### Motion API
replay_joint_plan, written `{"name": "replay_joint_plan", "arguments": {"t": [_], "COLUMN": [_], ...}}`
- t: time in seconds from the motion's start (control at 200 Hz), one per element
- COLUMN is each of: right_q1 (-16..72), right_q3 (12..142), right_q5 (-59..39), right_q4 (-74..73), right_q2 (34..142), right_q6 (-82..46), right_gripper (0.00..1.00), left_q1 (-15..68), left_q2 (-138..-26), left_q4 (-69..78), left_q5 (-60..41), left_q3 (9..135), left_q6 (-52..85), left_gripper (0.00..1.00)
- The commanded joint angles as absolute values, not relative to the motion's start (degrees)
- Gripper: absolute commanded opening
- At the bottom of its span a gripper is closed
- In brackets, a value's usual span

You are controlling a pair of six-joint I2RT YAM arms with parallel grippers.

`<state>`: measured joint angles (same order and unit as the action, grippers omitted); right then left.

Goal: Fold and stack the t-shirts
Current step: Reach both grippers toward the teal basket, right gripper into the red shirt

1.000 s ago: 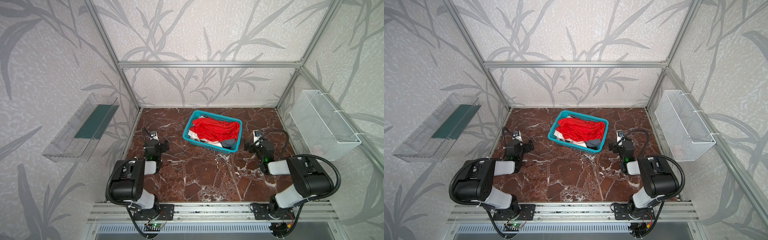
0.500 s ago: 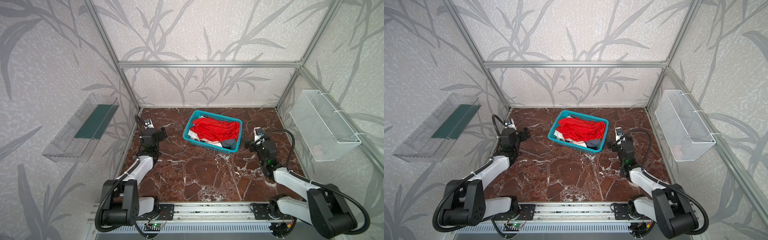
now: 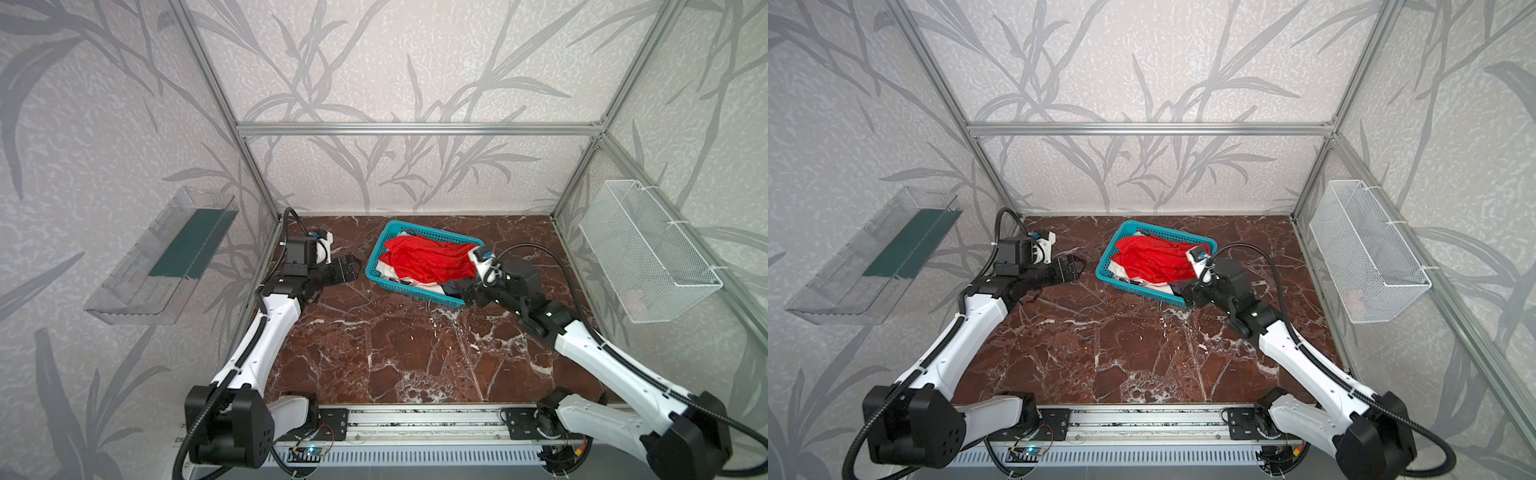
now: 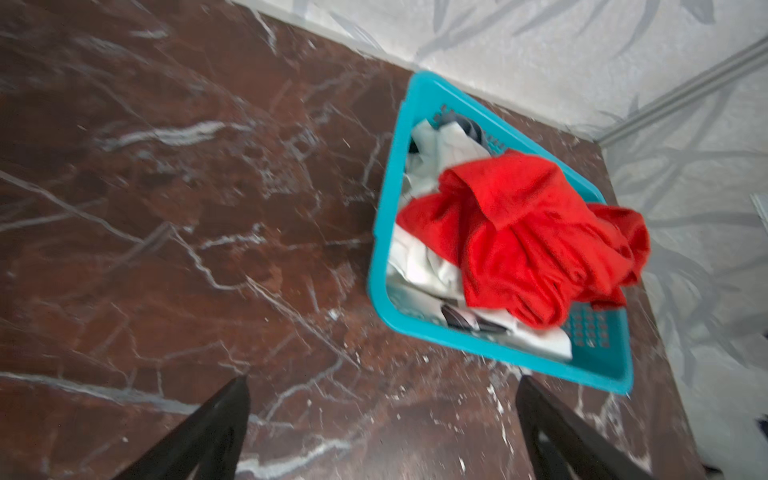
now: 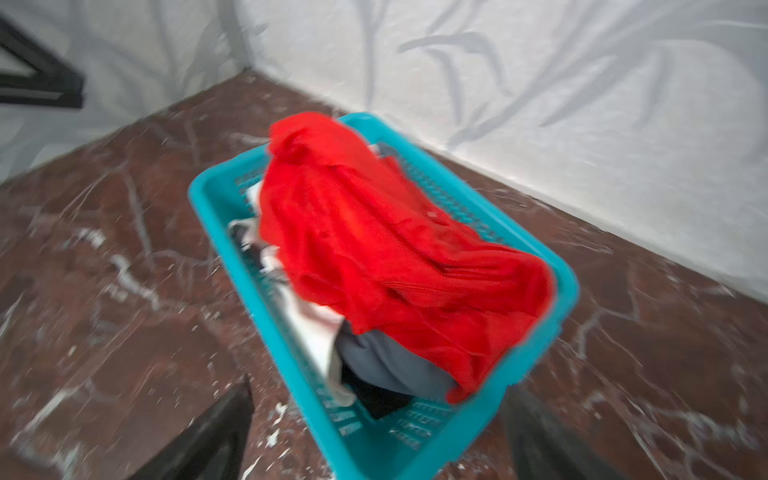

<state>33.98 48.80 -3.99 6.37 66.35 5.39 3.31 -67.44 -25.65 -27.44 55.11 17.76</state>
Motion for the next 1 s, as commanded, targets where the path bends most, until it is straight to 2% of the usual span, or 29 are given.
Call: {"name": "replay_joint_plan", "arguments": {"t": [0.0, 0.19, 0.25, 0.305, 0.335, 0.675, 0.84, 0.995], "right_q1": [36.9, 38.6, 39.0, 39.2, 39.2, 39.8, 40.1, 40.1], "right_q3": [54.6, 61.9, 65.2, 68.4, 69.6, 71.9, 72.3, 72.8], "right_q5": [-9.4, -14.4, -14.5, -14.3, -14.3, -13.4, -9.2, -5.1], "right_q4": [11.1, 10.6, 13.0, 15.5, 16.3, 16.9, 17.0, 16.7], "right_q2": [74.9, 85.6, 89.2, 92.7, 94.0, 100.7, 103.0, 104.7], "right_q6": [11.6, 17.4, 19.1, 19.5, 19.5, 20.9, 20.7, 19.7], "right_gripper": [0.83, 0.79, 0.71, 0.56, 0.53, 0.51, 0.44, 0.28], "left_q1": [3.5, 4.2, 4.8, 5.2, 5.4, 5.6, 5.6, 5.6], "left_q2": [-64.1, -61.4, -60.1, -58.7, -58.0, -52.0, -53.0, -53.5], "left_q4": [-31.1, -29.2, -29.7, -31.6, -32.7, -31.7, -32.2, -32.2], "left_q5": [-37.6, -44.0, -44.0, -41.1, -39.0, -31.1, -31.0, -31.2], "left_q3": [52.8, 51.9, 51.4, 51.4, 51.4, 47.4, 48.1, 48.1], "left_q6": [16.4, 23.2, 25.3, 26.6, 27.0, 28.9, 28.7, 29.2], "left_gripper": [0.99, 0.99, 0.99, 0.99, 0.99, 0.99, 0.99, 0.99]}}
